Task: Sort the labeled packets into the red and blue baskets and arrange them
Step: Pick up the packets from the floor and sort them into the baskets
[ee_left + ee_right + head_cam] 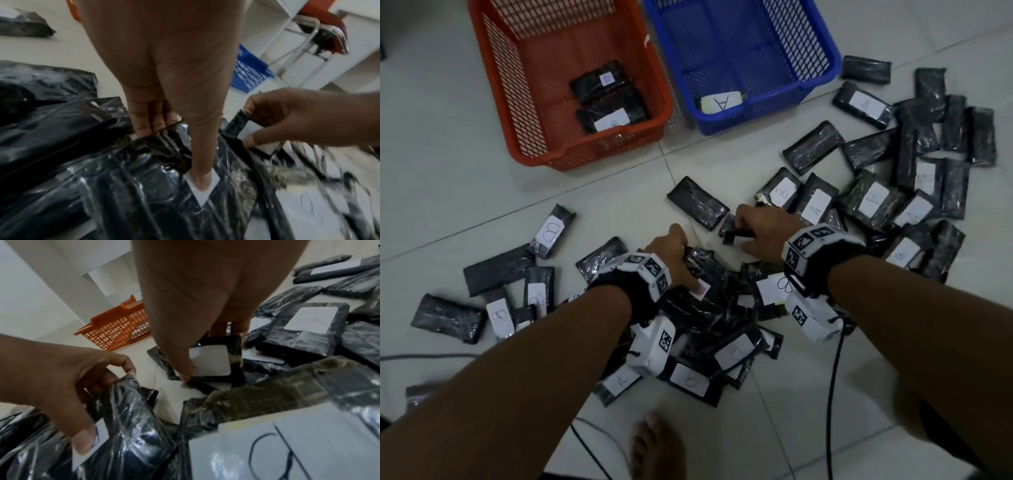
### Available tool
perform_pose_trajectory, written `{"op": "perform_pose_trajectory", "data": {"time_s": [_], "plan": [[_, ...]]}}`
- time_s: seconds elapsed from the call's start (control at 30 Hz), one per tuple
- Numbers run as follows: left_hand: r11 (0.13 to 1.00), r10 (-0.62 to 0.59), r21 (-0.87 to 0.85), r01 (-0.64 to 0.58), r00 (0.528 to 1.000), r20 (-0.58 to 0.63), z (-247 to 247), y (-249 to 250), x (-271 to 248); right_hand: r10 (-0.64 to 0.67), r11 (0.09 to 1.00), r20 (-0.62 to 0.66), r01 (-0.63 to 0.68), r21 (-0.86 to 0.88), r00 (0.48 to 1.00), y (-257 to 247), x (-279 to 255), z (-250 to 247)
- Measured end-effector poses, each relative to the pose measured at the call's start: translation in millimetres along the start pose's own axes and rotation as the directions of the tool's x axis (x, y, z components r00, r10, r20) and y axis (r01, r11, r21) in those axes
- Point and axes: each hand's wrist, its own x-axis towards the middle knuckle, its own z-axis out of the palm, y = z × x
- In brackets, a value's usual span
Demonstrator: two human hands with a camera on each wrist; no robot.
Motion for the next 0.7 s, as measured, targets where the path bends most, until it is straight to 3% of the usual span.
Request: {"op": "perform_pose_trajectory", "data": {"time_s": [0.13, 0.23, 0.33, 0.47, 0.6, 0.7], "plan": [[0.997, 0.034, -0.076, -0.033, 0.999, 0.008, -29, 4, 2, -0.019, 0.996, -0.157, 0.034, 0.088, 0.987, 0, 4, -16], [0.987, 0.087, -0.135, -0.090, 0.996, -0.025, -67, 5, 3, -0.072, 0.984, -0.330, 0.121, 0.128, 0.941, -5, 11, -36], [0.978, 0.139, -0.135, -0.162, 0.977, -0.164, -111, 12, -1, -0.136, 0.980, -0.510, 0.192, 0.058, 0.849, -12, 21, -65], [0.956, 0.160, -0.154, -0.251, 0.882, -0.443, -175, 19, 0, -0.225, 0.973, -0.587, 0.215, -0.088, 0.777, -24, 39, -112], [0.979, 0.191, 0.044, -0.198, 0.827, -0.528, -232, 21, 18, -0.250, 0.966, -0.544, 0.170, -0.193, 0.801, -26, 67, -153], [0.979, 0.183, 0.173, -0.106, 0.833, -0.522, -253, 17, 40, -0.218, 0.967, -0.448, 0.129, -0.221, 0.867, -20, 88, -171]]}}
